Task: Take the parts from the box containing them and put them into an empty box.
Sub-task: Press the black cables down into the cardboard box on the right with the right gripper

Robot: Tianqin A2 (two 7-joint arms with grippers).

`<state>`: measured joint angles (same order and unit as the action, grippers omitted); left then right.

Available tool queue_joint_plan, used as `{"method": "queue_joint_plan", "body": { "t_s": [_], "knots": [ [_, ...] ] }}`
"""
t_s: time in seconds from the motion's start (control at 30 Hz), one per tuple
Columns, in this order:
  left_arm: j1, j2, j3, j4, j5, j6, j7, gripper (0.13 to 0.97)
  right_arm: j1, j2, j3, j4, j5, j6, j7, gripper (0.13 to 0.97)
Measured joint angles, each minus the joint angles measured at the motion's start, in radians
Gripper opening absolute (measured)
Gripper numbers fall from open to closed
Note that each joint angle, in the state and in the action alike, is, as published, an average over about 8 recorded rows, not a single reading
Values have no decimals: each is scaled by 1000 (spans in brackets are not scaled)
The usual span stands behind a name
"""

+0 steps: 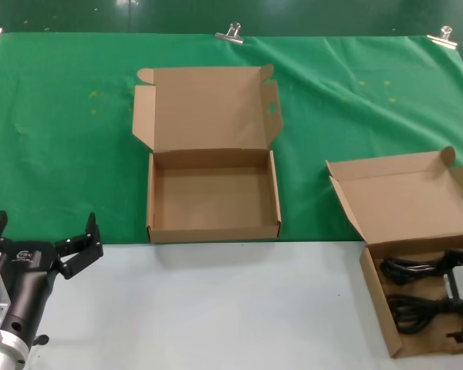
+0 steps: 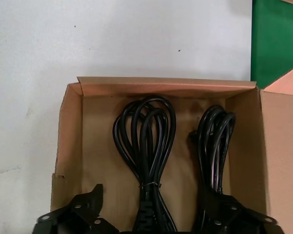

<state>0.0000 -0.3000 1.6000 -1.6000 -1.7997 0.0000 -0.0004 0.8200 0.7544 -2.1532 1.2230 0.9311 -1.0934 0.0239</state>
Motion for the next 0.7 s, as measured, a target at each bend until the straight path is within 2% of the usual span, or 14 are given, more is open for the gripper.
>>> {"method": "queue_joint_plan", "body": {
  "t_s": [0.23,0.37,0.63,0.7],
  "knots": [
    [0,0,0,0,0,0,0,966,-1,-11,4,-28,-3,1,-11,636],
    [0,0,0,0,0,0,0,966,1,-15,6,-42,-3,0,-17,636],
    [0,0,0,0,0,0,0,966,5,-17,9,-45,-5,-10,-17,424],
    [0,0,0,0,0,0,0,966,2,-14,10,-38,-5,-15,-14,405]
  ]
}}
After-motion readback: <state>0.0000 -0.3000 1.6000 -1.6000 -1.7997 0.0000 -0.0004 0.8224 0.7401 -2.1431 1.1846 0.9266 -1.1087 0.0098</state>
